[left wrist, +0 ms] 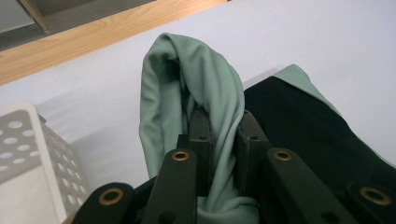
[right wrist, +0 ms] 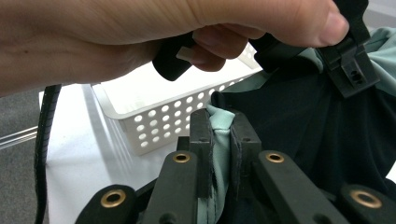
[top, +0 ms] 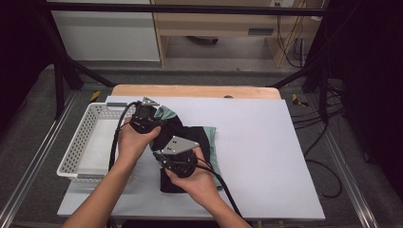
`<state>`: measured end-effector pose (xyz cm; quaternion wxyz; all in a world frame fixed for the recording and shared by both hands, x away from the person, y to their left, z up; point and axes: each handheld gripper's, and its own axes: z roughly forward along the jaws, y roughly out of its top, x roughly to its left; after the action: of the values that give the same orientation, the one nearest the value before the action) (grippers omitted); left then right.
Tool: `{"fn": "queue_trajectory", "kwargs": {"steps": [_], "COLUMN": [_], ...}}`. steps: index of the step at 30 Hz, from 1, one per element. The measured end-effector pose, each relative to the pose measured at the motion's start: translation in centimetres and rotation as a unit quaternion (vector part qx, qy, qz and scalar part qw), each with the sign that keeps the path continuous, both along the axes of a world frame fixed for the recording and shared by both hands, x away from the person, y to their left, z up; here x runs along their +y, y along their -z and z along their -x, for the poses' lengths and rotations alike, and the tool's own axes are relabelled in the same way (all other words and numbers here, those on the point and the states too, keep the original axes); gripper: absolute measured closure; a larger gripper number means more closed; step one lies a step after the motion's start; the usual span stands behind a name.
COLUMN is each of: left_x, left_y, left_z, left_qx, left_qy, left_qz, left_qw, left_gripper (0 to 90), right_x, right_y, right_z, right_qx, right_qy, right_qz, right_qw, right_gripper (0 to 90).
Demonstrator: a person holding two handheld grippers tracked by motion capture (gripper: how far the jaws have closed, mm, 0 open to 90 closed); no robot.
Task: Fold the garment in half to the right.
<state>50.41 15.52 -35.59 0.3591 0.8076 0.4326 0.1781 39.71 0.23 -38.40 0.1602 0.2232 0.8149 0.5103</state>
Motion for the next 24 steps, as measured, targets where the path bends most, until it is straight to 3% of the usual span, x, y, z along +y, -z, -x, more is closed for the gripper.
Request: {"fn": "queue_trajectory", "kwargs": {"steps": [11,15,24], "left_x": [-0.4,-0.7,-1.1], "left_y": [0.1,0.3,0.7], "left_z": [-0.1,-0.1,-0.3], "left_qx": [0.002,-0.001,0.006], "left_qy": [0.002,0.004,0.005], "left_qz": [-0.004,-0.014,-0.006], "left_qw": [1.0,0.9999,0.9999], "left_gripper": [78.7,78.5,77.6], "right_x": [-0.5,-0.6,-1.2], "right_y": [0.3,0.5,1.0], "right_z": [0.0,0.0,-0.1], "right_qx": [0.001,0.004,0.009], "right_qy": [0.0,0.0,0.004], "right_qz": [0.002,0.002,0.003], "right_qw": [1.0,1.0,0.9999], "right_gripper": [82.5,82.3,82.3]}}
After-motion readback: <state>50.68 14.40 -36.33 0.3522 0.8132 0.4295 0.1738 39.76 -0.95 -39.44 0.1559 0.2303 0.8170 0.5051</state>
